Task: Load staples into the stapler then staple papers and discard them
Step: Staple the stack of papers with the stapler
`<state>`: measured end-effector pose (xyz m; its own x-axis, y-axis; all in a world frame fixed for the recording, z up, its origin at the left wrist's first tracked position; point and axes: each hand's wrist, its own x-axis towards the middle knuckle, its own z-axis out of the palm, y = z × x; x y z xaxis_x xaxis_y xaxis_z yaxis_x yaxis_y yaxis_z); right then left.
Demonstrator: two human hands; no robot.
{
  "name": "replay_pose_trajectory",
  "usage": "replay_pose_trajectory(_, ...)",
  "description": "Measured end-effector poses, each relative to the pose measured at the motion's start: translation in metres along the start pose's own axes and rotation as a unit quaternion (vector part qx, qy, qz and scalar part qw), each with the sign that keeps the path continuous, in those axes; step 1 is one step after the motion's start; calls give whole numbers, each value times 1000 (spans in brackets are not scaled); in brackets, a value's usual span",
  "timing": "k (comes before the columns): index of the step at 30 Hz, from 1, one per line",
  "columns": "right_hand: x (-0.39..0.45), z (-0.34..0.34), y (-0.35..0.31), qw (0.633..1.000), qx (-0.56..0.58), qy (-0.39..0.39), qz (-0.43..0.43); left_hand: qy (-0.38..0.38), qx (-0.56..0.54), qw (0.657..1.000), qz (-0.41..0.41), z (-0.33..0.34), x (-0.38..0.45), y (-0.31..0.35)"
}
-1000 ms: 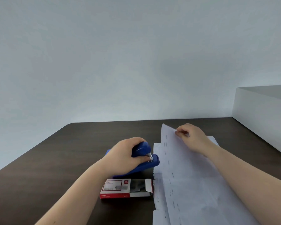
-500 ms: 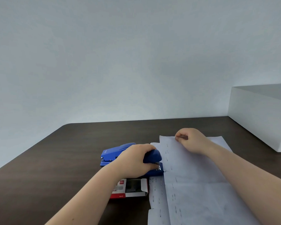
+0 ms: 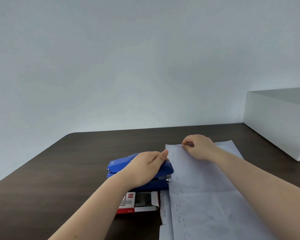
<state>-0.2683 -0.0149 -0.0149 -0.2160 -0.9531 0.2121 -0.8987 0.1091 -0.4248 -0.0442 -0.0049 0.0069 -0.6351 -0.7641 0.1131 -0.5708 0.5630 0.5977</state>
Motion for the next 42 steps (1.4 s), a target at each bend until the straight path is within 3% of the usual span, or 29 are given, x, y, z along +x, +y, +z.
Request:
replay_pose_trajectory(4,0,2,-3,1000,5,-7,-4,50,14,999,5,10,17,10)
replay_pose_trajectory(9,-3,4,-1,1000,21,-16,-6,48,71,996,6,21,34,14)
replay_pose_trajectory(14,-3,6,2,1000,26,-15,-6,33,66,997,8,21,35,12)
replay_pose_trajectory(25,-5,11,4,999,21,-26,-19,-61,164,985,-10,34,39,7)
replay_pose_trajectory(42,-2,18,7,999,11,-19,-33,-81,252,964,21,40,45,5)
